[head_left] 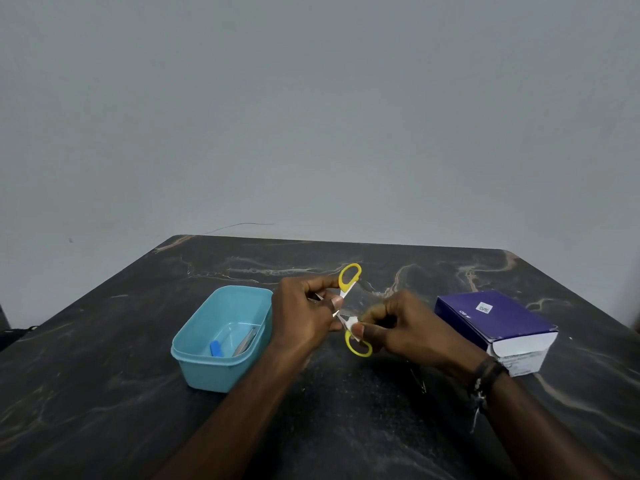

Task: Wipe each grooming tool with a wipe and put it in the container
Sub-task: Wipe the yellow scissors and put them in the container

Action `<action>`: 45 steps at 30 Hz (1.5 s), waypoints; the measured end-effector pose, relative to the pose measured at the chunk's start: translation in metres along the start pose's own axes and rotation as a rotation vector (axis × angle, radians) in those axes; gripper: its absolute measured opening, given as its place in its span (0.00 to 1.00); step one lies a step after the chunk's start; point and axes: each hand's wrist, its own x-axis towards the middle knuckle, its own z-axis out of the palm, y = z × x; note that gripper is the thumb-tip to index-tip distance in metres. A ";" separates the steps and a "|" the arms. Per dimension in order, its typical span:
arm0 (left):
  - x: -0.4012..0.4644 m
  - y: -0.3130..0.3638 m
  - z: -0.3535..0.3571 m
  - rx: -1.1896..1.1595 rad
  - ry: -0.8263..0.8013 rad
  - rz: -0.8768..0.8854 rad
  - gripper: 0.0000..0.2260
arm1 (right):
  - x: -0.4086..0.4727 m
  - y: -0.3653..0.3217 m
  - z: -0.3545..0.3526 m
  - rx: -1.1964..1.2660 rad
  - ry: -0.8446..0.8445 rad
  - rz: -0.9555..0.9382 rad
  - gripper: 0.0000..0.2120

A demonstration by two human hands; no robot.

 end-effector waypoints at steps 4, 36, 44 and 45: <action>-0.003 -0.001 0.004 0.013 -0.006 -0.006 0.11 | 0.000 -0.003 0.005 -0.013 0.036 -0.027 0.08; 0.001 0.012 0.003 -0.412 0.356 -0.047 0.07 | -0.003 -0.014 0.001 0.508 0.178 0.140 0.09; -0.011 0.013 0.015 -0.365 0.007 -0.170 0.04 | 0.002 -0.011 -0.009 0.464 0.593 0.023 0.12; -0.014 0.015 0.016 -0.341 -0.033 -0.186 0.04 | 0.002 -0.010 -0.010 0.441 0.613 0.023 0.12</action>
